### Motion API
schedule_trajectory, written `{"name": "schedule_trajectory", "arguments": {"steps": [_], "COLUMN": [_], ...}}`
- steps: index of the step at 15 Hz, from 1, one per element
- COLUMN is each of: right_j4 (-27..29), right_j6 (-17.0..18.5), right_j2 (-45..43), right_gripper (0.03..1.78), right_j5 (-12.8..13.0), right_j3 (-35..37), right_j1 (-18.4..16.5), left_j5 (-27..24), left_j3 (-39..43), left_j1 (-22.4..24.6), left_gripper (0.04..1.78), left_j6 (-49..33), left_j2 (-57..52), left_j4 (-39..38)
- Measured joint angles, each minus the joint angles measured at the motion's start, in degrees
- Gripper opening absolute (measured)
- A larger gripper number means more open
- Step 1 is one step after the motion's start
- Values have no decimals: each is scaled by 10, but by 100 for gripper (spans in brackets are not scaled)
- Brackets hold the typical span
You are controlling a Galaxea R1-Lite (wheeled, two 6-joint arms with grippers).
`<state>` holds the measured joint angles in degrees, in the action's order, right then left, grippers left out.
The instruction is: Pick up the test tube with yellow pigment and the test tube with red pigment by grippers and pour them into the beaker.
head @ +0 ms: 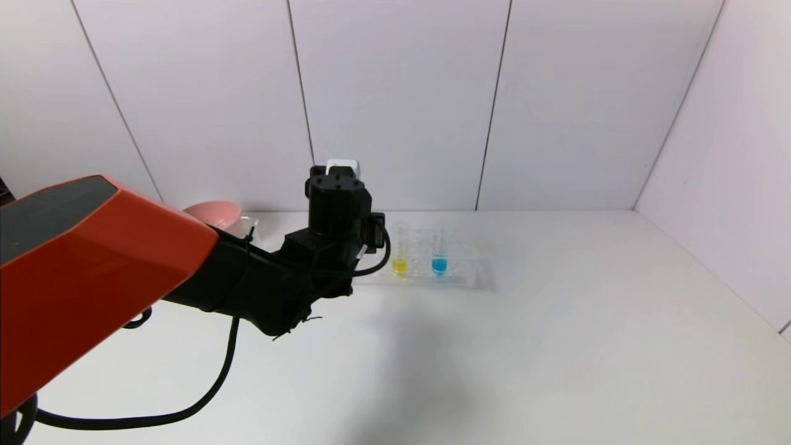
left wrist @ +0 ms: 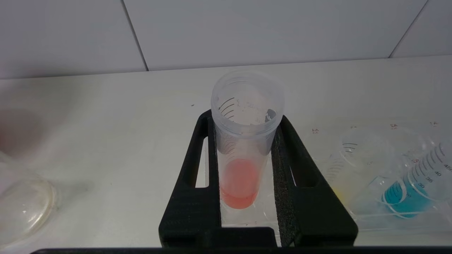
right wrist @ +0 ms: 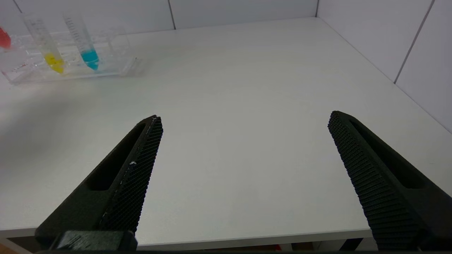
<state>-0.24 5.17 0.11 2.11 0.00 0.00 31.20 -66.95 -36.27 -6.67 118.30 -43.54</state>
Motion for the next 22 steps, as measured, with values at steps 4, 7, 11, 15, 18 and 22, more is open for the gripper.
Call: {"name": "schedule_trajectory", "arguments": {"steps": [4, 7, 11, 15, 18, 22], "right_j4": [0, 0, 0, 0, 0, 0], "right_j6": [0, 0, 0, 0, 0, 0], "right_j2": [0, 0, 0, 0, 0, 0], "right_gripper": [171, 171, 171, 171, 171, 171], "right_j5": [0, 0, 0, 0, 0, 0], "right_j3": [0, 0, 0, 0, 0, 0], "right_j1": [0, 0, 0, 0, 0, 0], "left_j5": [-9, -15, -15, -30, -85, -200], "left_j3": [-8, 7, 53, 151, 213, 256], "left_j1": [-1, -1, 6, 66, 136, 235], "left_gripper": [44, 44, 44, 44, 44, 44], "left_j6": [2, 3, -1, -3, 0, -5], "left_j2": [-54, -99, -184, -281, -356, -454], "left_j4": [54, 77, 104, 105, 148, 272]}}
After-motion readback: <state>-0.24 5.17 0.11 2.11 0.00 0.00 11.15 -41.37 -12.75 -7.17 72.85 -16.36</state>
